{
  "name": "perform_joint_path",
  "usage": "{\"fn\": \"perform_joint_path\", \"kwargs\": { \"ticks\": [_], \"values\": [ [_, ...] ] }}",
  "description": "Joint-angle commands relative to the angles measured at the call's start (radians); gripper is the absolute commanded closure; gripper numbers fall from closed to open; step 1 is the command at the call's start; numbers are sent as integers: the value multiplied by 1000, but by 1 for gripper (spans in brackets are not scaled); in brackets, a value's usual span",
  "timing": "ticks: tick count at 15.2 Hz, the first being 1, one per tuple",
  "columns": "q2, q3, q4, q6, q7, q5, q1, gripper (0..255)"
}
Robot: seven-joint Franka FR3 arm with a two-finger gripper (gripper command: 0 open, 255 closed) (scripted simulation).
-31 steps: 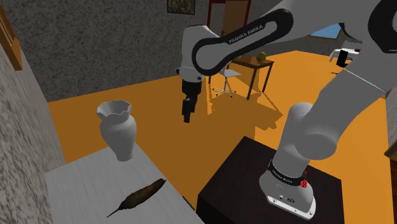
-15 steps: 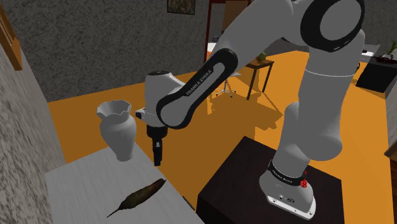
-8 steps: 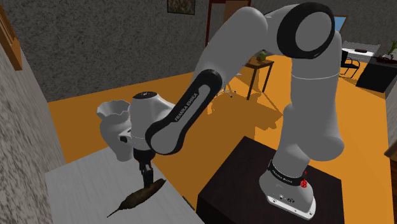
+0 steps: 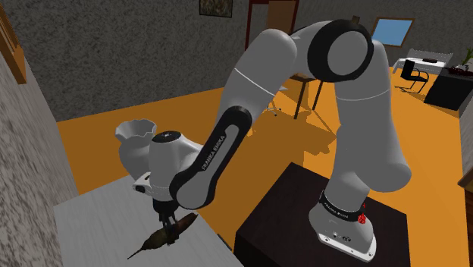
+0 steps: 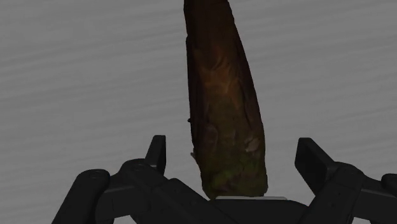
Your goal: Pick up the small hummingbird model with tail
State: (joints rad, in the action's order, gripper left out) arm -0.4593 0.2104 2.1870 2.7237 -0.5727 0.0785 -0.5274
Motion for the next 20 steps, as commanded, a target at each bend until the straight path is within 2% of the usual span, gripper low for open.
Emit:
{"fn": "perform_joint_path", "kwargs": {
  "ticks": [1, 4, 5, 14, 20],
  "values": [
    [-25, -3, -4, 21, 1, -4, -4, 0],
    [-45, -6, -8, 37, 0, -6, -7, 0],
    [-44, -6, -8, 37, 2, -7, -8, 255],
    [-45, -6, -8, 37, 0, -6, -7, 255],
    [30, 5, 5, -24, 1, 4, 3, 255]
  ]
}}
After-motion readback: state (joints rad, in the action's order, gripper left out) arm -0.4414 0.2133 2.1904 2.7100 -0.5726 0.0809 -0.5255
